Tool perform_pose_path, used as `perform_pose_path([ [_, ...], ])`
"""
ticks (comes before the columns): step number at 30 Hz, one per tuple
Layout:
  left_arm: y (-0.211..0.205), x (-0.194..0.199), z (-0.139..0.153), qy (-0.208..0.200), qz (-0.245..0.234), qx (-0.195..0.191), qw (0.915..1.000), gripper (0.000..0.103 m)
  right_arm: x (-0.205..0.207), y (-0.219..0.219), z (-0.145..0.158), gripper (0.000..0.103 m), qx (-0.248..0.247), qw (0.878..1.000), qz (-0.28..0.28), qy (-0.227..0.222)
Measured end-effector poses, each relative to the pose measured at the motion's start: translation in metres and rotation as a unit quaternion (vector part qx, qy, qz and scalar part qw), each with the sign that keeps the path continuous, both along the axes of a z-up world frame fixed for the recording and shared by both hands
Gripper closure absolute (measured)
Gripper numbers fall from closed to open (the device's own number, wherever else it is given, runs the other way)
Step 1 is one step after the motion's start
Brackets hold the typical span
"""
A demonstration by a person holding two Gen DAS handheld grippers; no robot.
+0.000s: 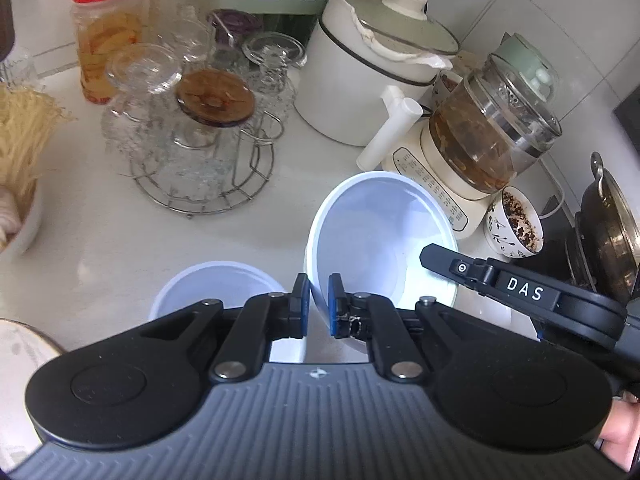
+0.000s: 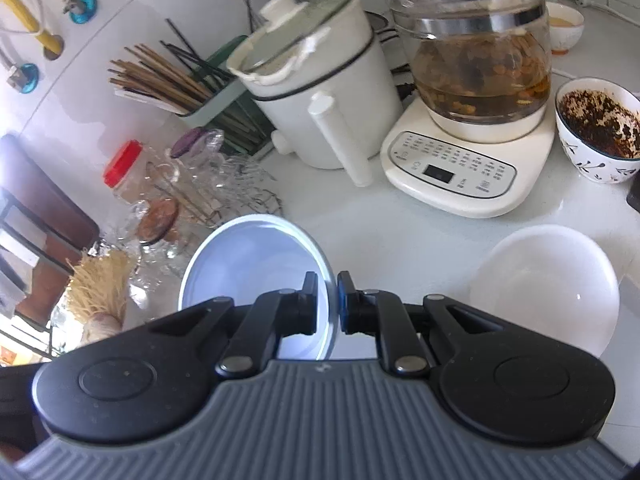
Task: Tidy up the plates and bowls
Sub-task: 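Lift the second plastic bowl and carry it over the first plastic bowl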
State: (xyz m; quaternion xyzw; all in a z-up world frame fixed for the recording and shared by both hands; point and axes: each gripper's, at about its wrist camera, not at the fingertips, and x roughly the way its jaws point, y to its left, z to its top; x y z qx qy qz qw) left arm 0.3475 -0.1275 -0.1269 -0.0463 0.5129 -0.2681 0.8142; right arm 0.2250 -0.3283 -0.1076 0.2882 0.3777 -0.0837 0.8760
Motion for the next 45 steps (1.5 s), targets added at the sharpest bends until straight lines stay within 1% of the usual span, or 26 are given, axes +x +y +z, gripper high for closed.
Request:
perform_pose_path([
  [8,0.034,-0.002,0.015,-0.014,0.013,-0.016,0.9997,0.093,-0.002,0.032,0.014,0.090,-0.014,1.000,0.007,-0.011],
  [11,0.047,-0.005,0.018,-0.014,0.026,-0.024,0.9993,0.093,-0.001,0.041,0.014,0.090,-0.012,1.000,0.010,-0.012],
  [13,0.056,-0.008,0.019,-0.019,0.032,-0.021,0.9991,0.093,0.000,0.048,0.013,0.090,-0.006,1.000,0.018,-0.013],
  [15,0.064,-0.010,0.019,-0.022,0.035,-0.016,0.9990,0.093,0.001,0.056,0.011,0.090,-0.010,0.999,0.028,-0.013],
  [23,0.096,-0.022,0.009,-0.009,0.081,-0.014,0.9966,0.093,0.010,0.084,0.002,0.090,-0.007,0.997,0.073,0.004],
  [26,0.105,-0.028,0.005,-0.007,0.096,-0.005,0.9953,0.093,0.017,0.095,-0.003,0.089,-0.012,0.995,0.095,0.016],
  [29,0.110,-0.029,-0.002,0.001,0.105,0.003,0.9945,0.093,0.021,0.103,-0.010,0.088,-0.019,0.993,0.109,0.033],
  [33,0.114,-0.028,-0.013,0.020,0.117,-0.001,0.9929,0.093,0.024,0.107,-0.014,0.088,-0.028,0.992,0.118,0.041],
  [45,0.097,-0.017,-0.026,0.034,0.098,0.013,0.9946,0.092,0.026,0.097,-0.022,0.088,-0.031,0.993,0.100,0.047],
])
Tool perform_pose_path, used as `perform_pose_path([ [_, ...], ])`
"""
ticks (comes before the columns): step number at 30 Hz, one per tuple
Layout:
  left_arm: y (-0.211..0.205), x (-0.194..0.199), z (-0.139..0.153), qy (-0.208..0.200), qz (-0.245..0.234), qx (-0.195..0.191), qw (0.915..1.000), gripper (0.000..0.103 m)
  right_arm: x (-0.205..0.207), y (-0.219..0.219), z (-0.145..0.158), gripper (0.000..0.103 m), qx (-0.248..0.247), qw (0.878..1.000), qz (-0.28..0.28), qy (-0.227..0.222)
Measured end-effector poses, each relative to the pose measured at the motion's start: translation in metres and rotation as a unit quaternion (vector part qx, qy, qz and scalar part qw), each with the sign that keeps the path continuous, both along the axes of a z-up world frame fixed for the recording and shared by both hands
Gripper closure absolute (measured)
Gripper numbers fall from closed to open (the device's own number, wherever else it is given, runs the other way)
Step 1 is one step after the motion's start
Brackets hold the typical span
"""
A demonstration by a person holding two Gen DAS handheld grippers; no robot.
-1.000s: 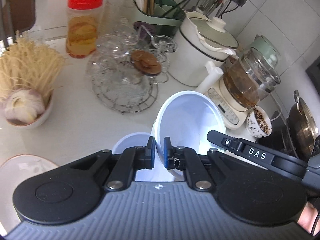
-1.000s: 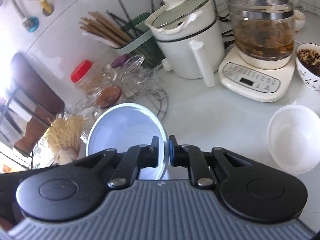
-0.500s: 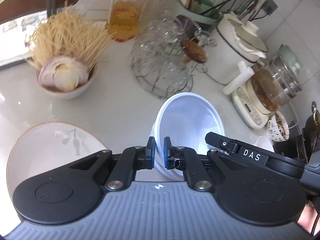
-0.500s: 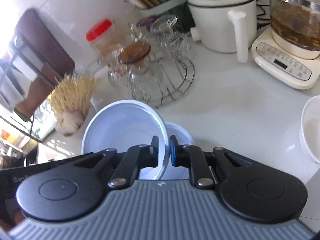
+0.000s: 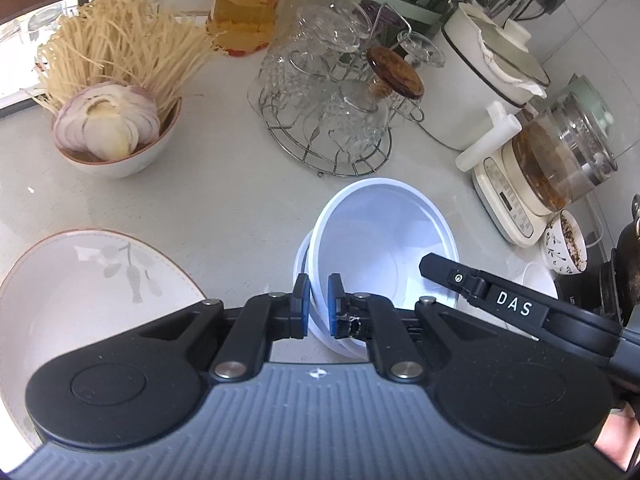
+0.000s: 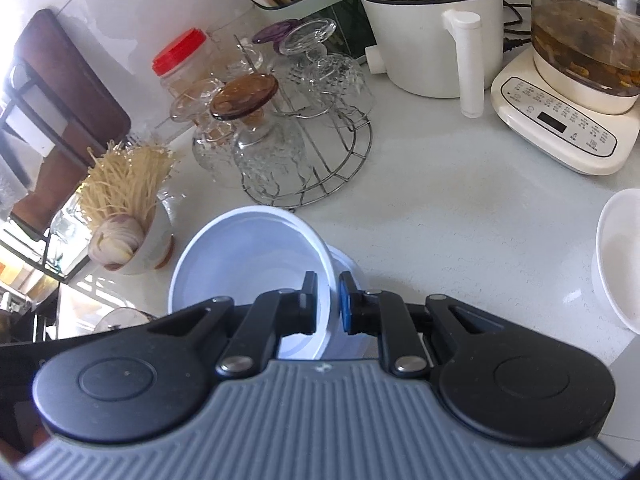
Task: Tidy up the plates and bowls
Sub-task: 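Lift the second plastic bowl and carry it over the first plastic bowl, then lower the second plastic bowl into the first and open both grippers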
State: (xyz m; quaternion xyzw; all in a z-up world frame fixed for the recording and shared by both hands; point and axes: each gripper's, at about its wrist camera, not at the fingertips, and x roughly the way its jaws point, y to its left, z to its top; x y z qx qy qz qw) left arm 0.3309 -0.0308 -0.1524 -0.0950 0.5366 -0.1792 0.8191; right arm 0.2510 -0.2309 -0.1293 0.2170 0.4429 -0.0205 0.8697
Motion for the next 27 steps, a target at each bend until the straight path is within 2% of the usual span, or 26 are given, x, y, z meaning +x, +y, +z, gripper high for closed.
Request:
perform_pose_path([
  [6,0.002,0.005,-0.003,0.014,0.003,0.012,0.9998,0.092,0.003,-0.005,-0.001,0.087,0.017,1.000,-0.002,-0.001],
  [9,0.003,0.003,0.000,0.007,0.000,0.015,0.9999,0.086,0.000,-0.006,0.005,0.086,0.024,1.000,-0.008,-0.010],
  [11,0.004,0.001,0.002,0.000,-0.001,0.014,0.9999,0.077,-0.003,-0.008,0.010,0.069,0.022,0.999,-0.015,-0.021],
  [12,0.005,0.001,0.003,-0.003,0.000,0.016,0.9999,0.072,-0.004,-0.009,0.011,0.054,0.025,0.999,-0.021,-0.028],
  [13,0.005,0.000,0.005,-0.006,-0.001,0.015,0.9999,0.071,-0.006,-0.010,0.013,0.051,0.025,0.999,-0.027,-0.033],
  [19,0.007,-0.005,0.020,-0.019,-0.010,-0.005,0.9997,0.071,-0.018,-0.015,0.026,0.052,0.014,0.998,-0.044,-0.048],
  [24,0.005,-0.018,0.043,-0.062,-0.031,-0.009,0.9975,0.071,-0.039,-0.020,0.048,0.052,-0.005,0.995,-0.065,-0.080],
  [27,0.002,-0.026,0.051,-0.084,-0.049,0.003,0.9953,0.071,-0.049,-0.023,0.057,0.052,-0.017,0.993,-0.075,-0.091],
])
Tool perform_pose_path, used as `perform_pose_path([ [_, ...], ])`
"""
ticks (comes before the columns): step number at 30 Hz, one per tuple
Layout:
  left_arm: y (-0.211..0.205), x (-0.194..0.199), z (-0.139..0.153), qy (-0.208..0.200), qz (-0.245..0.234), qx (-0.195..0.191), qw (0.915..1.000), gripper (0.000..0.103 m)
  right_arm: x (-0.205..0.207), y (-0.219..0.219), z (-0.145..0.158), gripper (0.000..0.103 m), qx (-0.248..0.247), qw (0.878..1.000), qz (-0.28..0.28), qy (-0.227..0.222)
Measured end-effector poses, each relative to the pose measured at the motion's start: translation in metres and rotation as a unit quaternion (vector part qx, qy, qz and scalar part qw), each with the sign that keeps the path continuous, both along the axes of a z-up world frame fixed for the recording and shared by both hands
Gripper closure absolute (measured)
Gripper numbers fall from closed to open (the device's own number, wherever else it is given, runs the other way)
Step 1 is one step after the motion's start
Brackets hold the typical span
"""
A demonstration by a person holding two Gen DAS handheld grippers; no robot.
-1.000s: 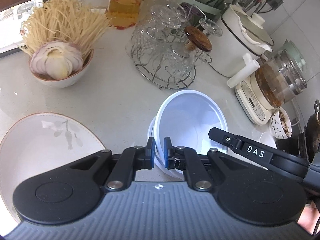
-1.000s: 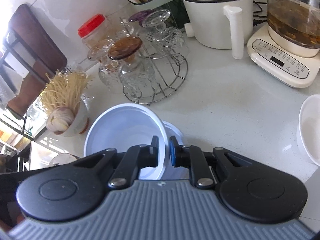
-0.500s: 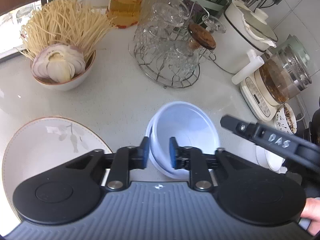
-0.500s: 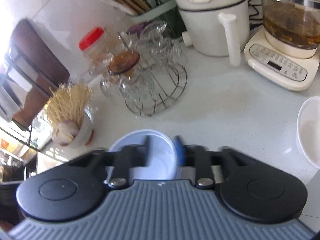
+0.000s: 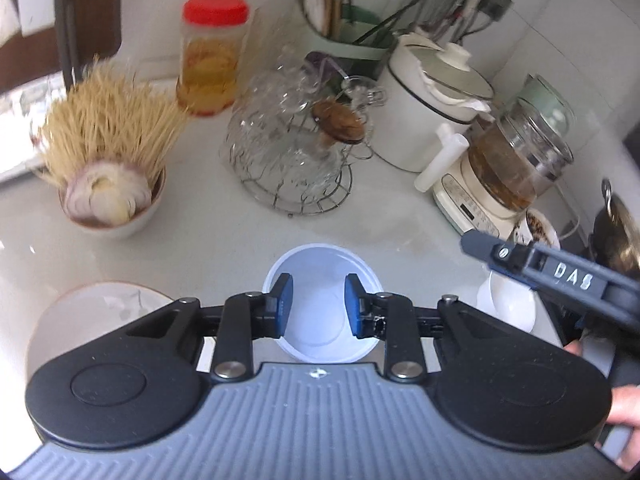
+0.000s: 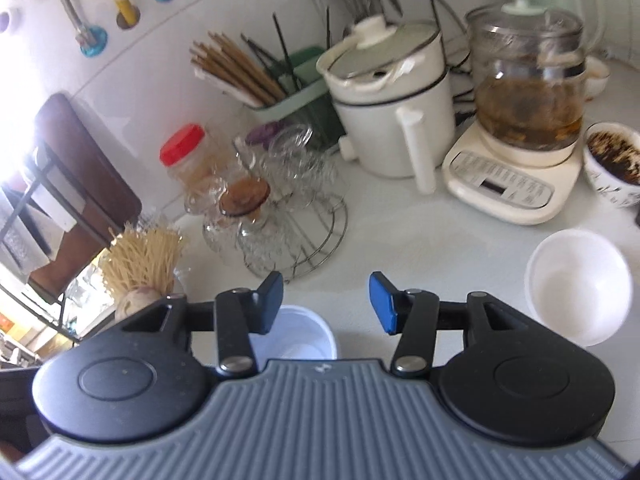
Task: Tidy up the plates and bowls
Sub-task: 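Lower the second plastic bowl into the first and open both grippers, then move both open grippers to the rim of the white ceramic bowl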
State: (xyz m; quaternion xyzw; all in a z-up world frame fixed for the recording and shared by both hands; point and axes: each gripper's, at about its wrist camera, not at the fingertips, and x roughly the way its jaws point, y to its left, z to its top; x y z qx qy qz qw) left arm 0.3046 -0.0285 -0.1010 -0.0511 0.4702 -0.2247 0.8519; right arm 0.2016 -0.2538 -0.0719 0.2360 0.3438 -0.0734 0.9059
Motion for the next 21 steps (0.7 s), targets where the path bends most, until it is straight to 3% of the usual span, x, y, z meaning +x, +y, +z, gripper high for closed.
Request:
perform_pose_path([
  [9,-0.012,-0.018,0.020,-0.024,-0.034,-0.021,0.9989,0.071,-0.039,-0.016,0.022,0.052,-0.036,0.999,-0.038,-0.010],
  [21,-0.042,-0.039,0.026,-0.026,-0.086,-0.045,0.9950,0.071,-0.072,-0.034,0.021,0.052,-0.040,0.996,-0.080,0.029],
])
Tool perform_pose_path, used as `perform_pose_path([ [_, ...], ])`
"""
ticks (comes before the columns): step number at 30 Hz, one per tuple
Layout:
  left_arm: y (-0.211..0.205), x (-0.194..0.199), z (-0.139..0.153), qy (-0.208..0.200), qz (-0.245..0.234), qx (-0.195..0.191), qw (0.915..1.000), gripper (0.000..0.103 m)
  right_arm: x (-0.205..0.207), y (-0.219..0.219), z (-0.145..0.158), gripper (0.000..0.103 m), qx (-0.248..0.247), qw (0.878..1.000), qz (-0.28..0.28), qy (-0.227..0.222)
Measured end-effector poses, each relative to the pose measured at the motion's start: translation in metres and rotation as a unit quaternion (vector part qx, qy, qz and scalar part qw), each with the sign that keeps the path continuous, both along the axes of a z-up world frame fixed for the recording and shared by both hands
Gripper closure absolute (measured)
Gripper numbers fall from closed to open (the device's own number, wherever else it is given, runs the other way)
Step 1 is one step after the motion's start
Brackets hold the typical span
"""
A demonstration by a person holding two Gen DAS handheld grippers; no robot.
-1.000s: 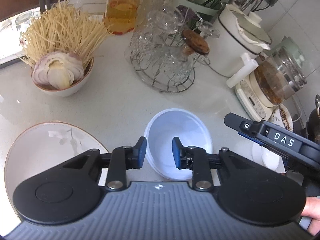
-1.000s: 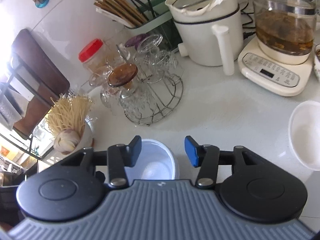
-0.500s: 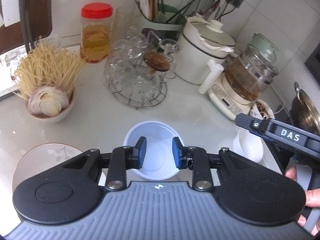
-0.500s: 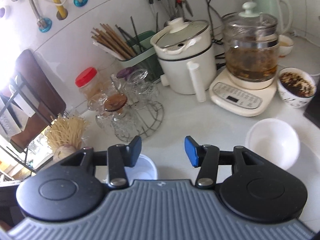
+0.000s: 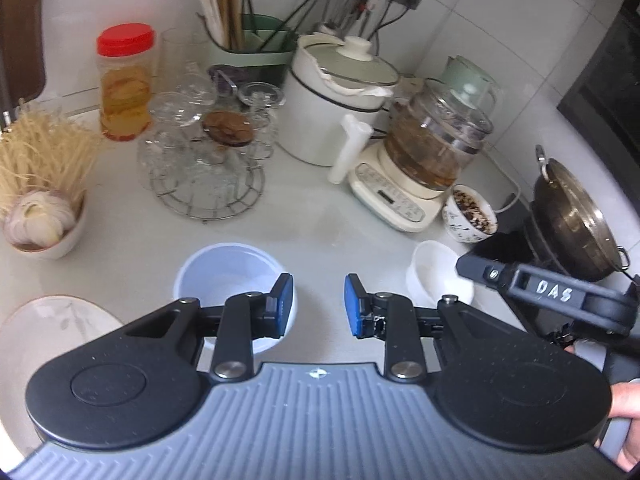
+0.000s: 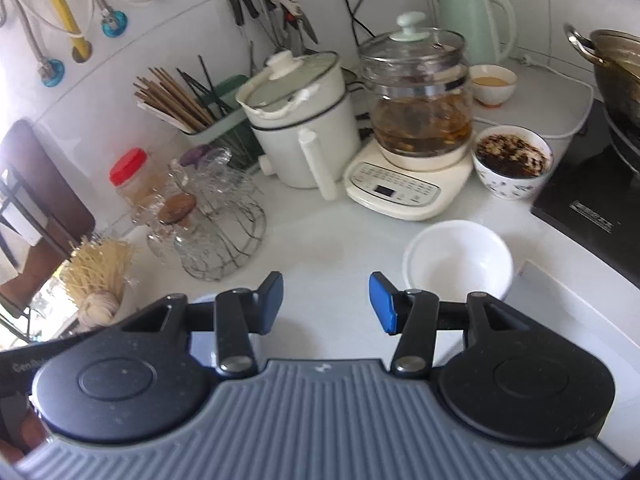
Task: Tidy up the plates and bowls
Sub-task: 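Move both open grippers to the rim of the white ceramic bowl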
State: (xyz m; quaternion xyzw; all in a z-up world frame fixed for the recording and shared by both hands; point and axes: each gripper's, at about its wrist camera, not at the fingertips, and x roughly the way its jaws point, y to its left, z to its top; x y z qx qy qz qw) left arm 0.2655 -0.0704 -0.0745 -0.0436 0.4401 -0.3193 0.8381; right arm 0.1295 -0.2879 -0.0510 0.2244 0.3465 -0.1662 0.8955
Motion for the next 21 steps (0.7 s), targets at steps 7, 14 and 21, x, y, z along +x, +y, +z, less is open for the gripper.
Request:
perform_pose_path([
  [7,-0.015,-0.010,-0.008,-0.003,-0.006,-0.005,1.0000,0.071,-0.016,0.002,-0.011,0.053,-0.026,0.999,0.007,0.041],
  [14,-0.029,-0.016,-0.009,-0.004,-0.031,0.004,0.9995,0.071,-0.033,-0.014,-0.008,0.053,-0.023,0.999,-0.032,0.038],
  [21,-0.053,-0.015,-0.011,-0.007,-0.060,0.009,0.9981,0.070,-0.045,-0.031,-0.012,0.053,-0.019,0.997,-0.066,0.029],
])
